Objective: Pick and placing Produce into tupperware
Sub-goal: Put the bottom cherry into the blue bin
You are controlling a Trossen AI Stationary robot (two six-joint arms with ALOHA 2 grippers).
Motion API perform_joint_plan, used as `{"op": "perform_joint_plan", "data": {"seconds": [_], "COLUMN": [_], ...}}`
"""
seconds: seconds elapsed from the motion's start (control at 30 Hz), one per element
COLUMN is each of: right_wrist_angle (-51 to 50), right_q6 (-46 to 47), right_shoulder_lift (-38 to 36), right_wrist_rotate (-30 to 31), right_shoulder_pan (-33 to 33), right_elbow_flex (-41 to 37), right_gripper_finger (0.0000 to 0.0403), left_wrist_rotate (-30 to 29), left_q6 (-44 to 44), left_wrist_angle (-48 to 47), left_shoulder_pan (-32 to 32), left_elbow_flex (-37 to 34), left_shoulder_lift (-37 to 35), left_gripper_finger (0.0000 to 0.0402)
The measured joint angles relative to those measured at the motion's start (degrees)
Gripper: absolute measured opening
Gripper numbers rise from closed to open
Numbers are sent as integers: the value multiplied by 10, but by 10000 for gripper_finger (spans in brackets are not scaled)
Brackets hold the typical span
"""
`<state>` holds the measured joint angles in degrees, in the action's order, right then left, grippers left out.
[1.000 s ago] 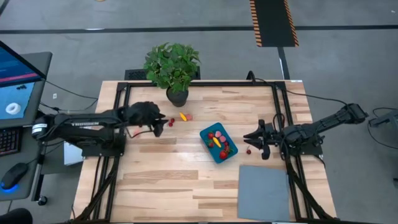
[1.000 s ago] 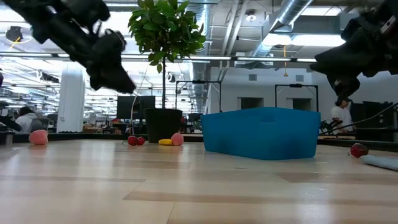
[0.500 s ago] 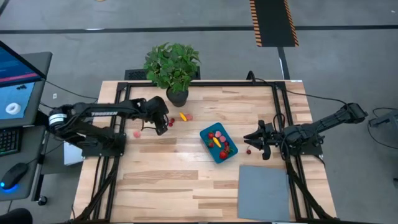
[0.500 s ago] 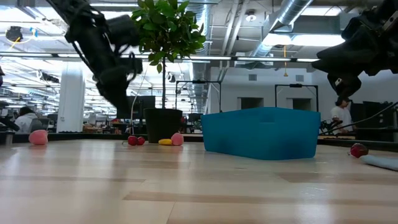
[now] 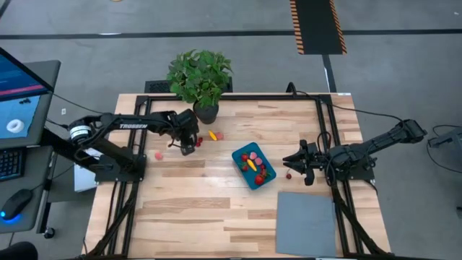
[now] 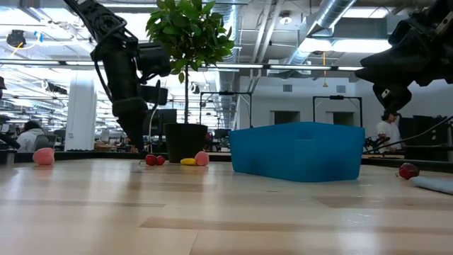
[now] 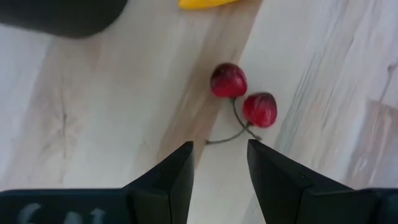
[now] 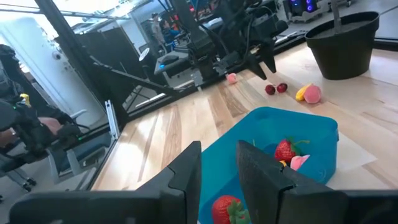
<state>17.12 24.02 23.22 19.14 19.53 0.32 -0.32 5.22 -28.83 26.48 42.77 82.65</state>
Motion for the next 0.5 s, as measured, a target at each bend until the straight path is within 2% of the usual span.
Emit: {"op": "perform_joint_plan", "data": {"seconds": [0.2, 0.33, 0.5], "right_wrist_angle": [0, 0, 0], "right_q6": [0, 0, 6], "right_shoulder_lift": [0, 0, 0], "right_wrist_rotate": [0, 0, 0], "right_shoulder_pan": [0, 0, 0], "right_elbow_flex": [0, 0, 0], "right_gripper_finger": [123, 123, 123], "left_wrist_rotate": [0, 16, 18], "left_q6": [50, 115, 133], "left_wrist_angle": [0, -1, -12], "left_shoulder_pan": [0, -2, -3], "left_elbow_flex": [0, 0, 0], "left_shoulder_lift": [-1, -1, -1], "left_gripper_finger": [141, 141, 141]}}
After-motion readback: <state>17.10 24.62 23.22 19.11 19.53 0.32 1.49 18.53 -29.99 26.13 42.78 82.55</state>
